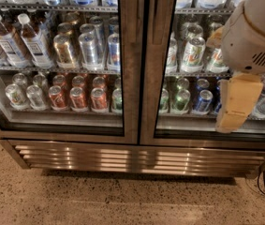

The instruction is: Open left fridge door

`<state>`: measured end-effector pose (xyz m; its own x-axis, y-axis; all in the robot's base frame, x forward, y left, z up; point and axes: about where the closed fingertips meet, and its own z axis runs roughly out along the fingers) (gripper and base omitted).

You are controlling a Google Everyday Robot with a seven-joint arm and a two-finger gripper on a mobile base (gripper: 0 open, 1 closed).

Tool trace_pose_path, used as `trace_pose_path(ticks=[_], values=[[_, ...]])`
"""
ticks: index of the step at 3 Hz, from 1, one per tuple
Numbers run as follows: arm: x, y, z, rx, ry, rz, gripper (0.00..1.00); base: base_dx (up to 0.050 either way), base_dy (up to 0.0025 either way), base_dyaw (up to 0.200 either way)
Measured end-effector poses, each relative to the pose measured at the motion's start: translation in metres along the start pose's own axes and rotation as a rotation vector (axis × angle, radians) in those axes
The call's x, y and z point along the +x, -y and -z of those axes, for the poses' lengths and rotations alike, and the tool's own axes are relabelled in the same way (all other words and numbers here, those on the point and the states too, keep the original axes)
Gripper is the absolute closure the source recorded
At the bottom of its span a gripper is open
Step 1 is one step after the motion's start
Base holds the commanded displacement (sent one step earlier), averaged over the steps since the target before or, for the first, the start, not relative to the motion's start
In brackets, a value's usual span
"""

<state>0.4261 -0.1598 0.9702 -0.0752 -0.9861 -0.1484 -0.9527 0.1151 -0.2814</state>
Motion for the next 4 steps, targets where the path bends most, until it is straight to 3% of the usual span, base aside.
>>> trace_pose_path(ticks=[1, 3, 4], values=[[-0.022, -0.013, -0.003, 0.016, -0.029, 0.074, 0.0, 0.0, 0.0, 0.0], [-0.026, -0.01, -0.009, -0.001, -0.023, 0.074, 0.0, 0.0, 0.0, 0.0], [-0.026, -0.011, -0.038, -0.076, -0.022, 0.073, 0.0, 0.0, 0.0, 0.0]])
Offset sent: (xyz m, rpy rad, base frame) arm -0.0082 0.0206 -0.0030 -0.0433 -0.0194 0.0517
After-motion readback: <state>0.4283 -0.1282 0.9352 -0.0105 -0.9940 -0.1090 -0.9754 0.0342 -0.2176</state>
